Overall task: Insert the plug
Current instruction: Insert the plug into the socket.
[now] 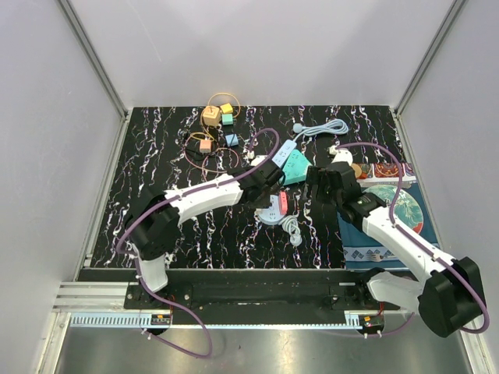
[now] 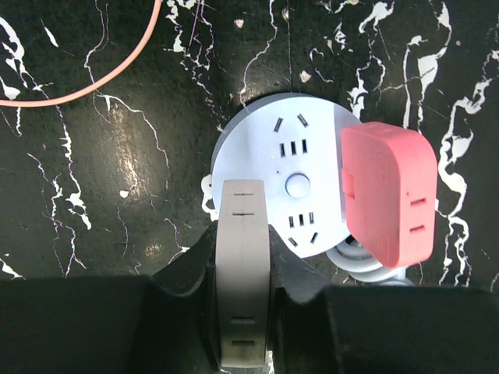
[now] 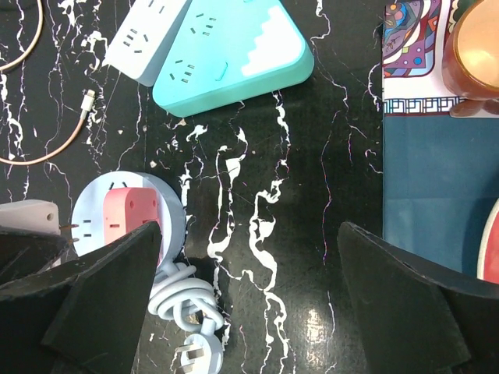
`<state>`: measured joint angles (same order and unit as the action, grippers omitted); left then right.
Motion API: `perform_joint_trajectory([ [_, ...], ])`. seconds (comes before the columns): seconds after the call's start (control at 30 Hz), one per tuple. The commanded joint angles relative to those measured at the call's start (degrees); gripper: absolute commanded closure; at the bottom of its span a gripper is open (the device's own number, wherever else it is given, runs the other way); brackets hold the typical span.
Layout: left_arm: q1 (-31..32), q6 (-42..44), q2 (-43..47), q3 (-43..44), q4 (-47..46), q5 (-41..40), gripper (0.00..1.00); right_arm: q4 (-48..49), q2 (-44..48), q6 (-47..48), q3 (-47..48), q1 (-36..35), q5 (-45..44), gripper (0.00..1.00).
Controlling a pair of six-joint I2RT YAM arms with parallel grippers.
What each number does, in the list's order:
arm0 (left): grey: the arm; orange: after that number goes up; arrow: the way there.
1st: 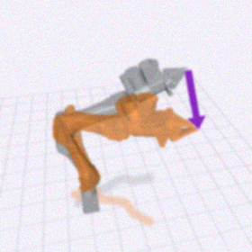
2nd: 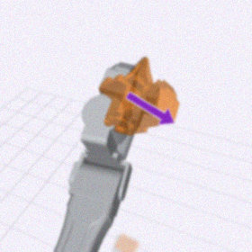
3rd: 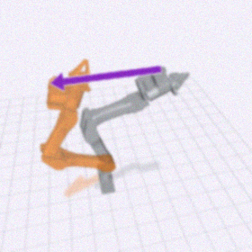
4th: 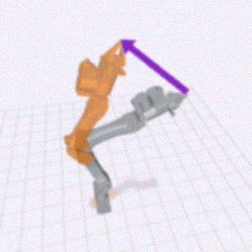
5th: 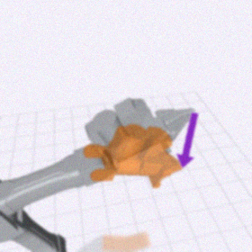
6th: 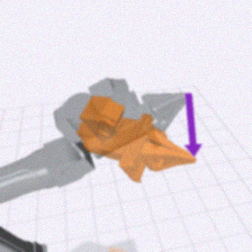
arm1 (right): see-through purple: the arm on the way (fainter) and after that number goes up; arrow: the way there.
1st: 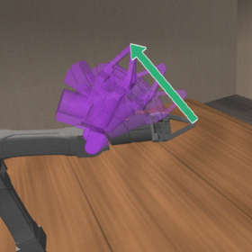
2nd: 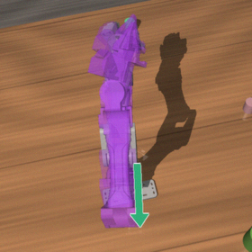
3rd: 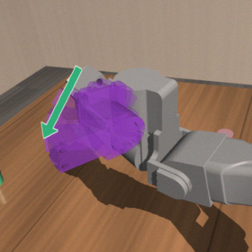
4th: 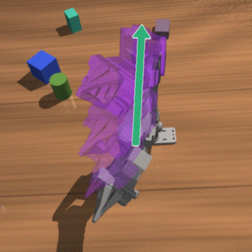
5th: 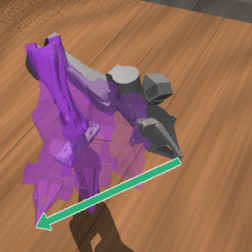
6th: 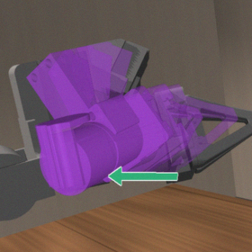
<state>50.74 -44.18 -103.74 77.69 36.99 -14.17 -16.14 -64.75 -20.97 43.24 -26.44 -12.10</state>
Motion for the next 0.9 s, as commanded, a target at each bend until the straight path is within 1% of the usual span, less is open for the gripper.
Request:
perform_joint_trajectory([
  [0.0, 0.9, -2.2, -2.3, 4.6, 2.6, -6.3, 1.00, 2.5, 2.3, 0.7, -0.3, -1.5, -4.7, 0.00],
  [0.17, 1.2, -3.5, -4.3, 6.7, 4.3, -7.1, 1.00, 2.7, 3.1, 0.7, -0.6, -2.5, -6.1, 0.00],
  [0.3, 1.2, -4.1, -5.0, 6.7, 4.8, -7.2, 1.00, 2.9, 3.4, 0.8, -0.8, -2.6, -6.5, 0.00],
  [0.53, 1.2, -4.8, -5.9, 7.7, 6.6, -5.4, 1.00, 3.0, 3.8, 0.8, -1.0, -2.7, -6.2, 0.00],
  [0.87, 1.2, -4.5, -7.1, 8.8, 6.7, -3.8, 1.00, 3.2, 3.8, 0.9, -1.1, -2.7, -6.0, 0.00],
])
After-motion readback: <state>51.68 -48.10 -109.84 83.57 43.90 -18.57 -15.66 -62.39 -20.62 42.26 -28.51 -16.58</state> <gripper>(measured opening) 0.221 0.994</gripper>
